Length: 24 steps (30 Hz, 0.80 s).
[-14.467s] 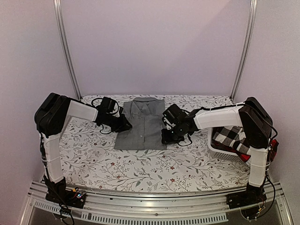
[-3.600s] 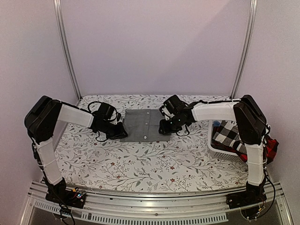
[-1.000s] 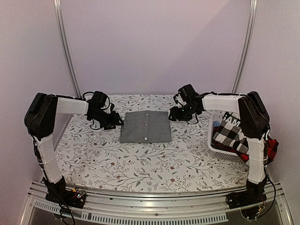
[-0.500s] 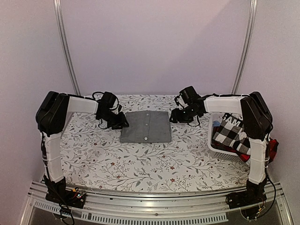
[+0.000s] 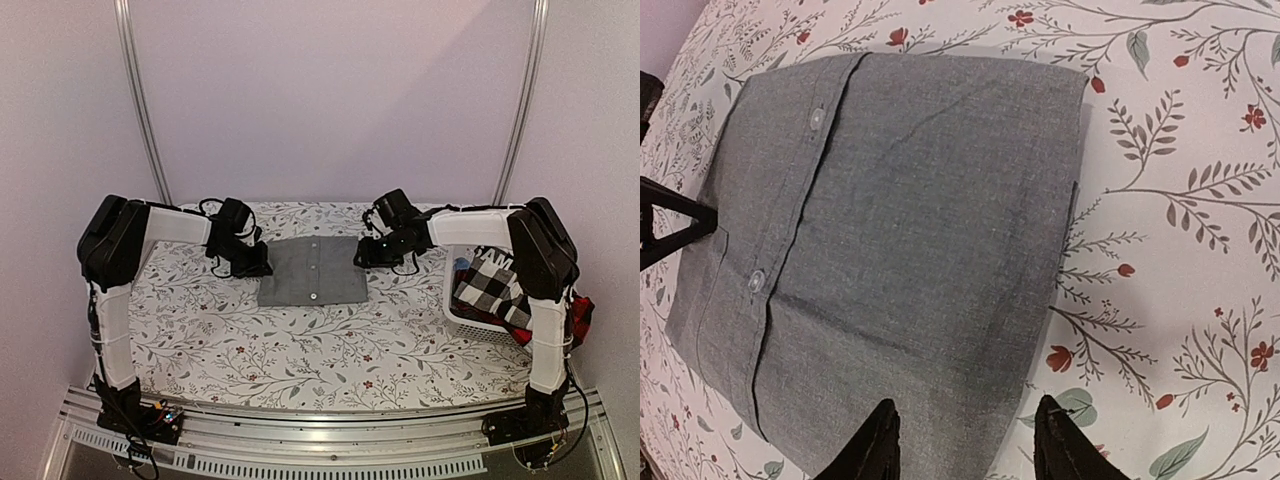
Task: Fold and stack the long sleeve shirts
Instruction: Move the square-folded shirt to the center of the board.
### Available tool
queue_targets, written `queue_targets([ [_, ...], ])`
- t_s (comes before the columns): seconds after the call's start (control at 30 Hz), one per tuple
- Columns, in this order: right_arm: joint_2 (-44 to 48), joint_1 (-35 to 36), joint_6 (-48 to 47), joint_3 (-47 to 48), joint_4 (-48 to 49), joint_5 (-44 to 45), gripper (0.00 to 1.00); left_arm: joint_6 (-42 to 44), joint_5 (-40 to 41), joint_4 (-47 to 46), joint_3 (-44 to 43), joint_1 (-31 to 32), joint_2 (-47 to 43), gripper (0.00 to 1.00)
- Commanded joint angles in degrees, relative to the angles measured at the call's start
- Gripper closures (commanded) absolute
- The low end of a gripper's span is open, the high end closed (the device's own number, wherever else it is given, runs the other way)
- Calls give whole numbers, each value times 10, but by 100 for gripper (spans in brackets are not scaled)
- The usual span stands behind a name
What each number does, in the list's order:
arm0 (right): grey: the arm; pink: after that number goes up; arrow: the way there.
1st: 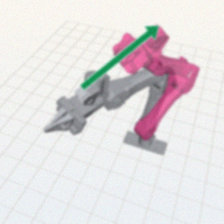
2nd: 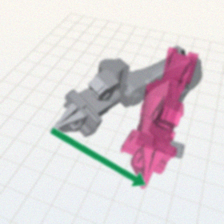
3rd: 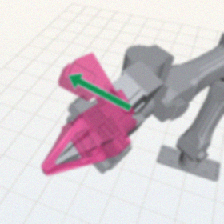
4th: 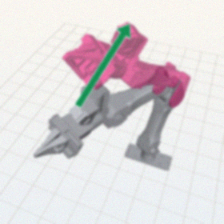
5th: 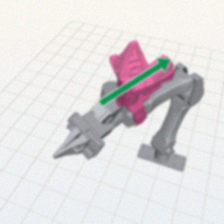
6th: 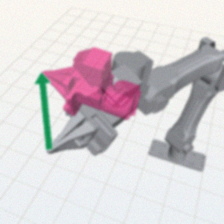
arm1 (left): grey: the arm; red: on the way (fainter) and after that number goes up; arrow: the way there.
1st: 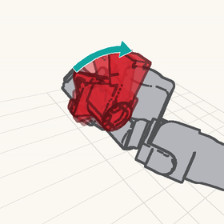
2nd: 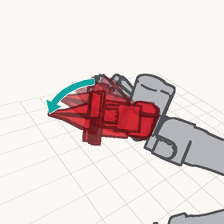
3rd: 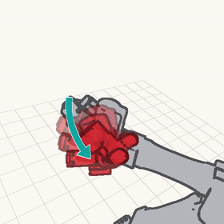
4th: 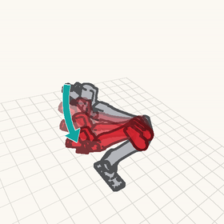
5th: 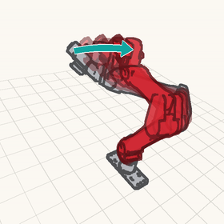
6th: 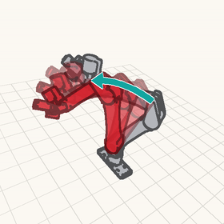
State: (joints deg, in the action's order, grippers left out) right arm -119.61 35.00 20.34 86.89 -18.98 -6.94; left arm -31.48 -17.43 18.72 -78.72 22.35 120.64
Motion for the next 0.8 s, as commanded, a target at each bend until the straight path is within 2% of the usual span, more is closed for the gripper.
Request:
queue_targets([
  [0.0,-38,11,11,3,19,-10,57,18,-17,11,23,-13,-30,100],
  [0.3,-82,48,30,24,23,-13,67,62,-54,31,57,-58,-58,99],
  [0.37,-86,53,37,23,23,-14,68,63,-54,30,65,-65,-62,91],
  [0.5,-89,55,48,19,24,-16,69,58,-44,26,79,-70,-70,62],
  [0.63,-83,55,48,13,24,-12,69,43,-38,13,99,-70,-76,56],
  [0.77,-79,55,47,9,24,-11,69,28,-43,-13,117,-65,-73,57],
])
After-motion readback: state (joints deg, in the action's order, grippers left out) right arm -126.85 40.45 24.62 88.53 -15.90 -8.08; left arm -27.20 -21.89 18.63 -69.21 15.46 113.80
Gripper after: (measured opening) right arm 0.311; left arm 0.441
